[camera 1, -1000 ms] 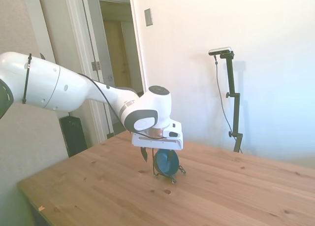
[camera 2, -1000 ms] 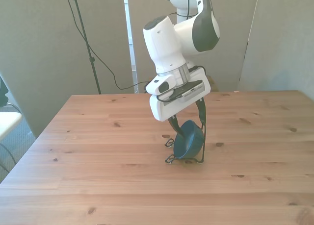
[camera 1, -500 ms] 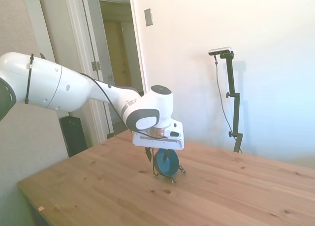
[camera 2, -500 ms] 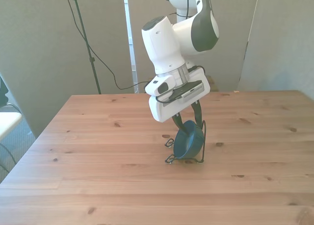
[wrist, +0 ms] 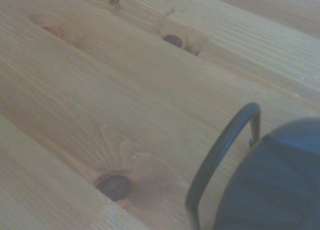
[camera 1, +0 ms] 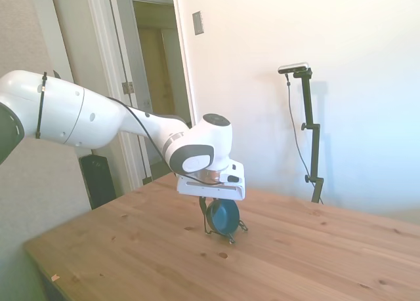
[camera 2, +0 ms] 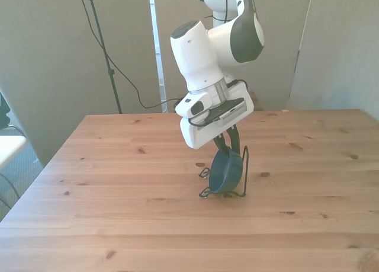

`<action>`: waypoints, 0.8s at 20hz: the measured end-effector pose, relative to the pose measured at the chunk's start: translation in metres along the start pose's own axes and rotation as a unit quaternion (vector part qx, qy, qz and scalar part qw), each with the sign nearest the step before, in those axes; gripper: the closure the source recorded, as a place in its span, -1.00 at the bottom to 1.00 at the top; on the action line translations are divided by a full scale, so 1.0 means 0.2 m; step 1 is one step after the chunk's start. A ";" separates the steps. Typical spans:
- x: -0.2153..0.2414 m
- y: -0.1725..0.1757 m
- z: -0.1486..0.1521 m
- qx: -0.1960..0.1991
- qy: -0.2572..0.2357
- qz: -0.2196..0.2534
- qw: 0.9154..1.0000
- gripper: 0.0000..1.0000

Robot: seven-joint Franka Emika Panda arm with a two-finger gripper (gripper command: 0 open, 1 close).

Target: Unload the bowl

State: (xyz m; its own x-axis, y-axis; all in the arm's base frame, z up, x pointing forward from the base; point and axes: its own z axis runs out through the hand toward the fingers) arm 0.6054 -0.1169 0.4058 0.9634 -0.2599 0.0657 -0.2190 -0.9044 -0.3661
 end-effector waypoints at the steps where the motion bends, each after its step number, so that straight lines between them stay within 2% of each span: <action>1: 0.00 0.00 0.01 0.005 -0.006 0.001 1.000 1.00; 8: 0.04 0.01 -0.03 0.029 -0.020 0.009 0.999 1.00; 16: 0.03 0.06 -0.22 0.029 0.009 0.014 0.999 1.00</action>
State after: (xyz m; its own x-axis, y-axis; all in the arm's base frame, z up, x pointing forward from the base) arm 0.6027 -0.1434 0.4426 0.9540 -0.2911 0.0709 -0.2361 -0.8760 -0.4205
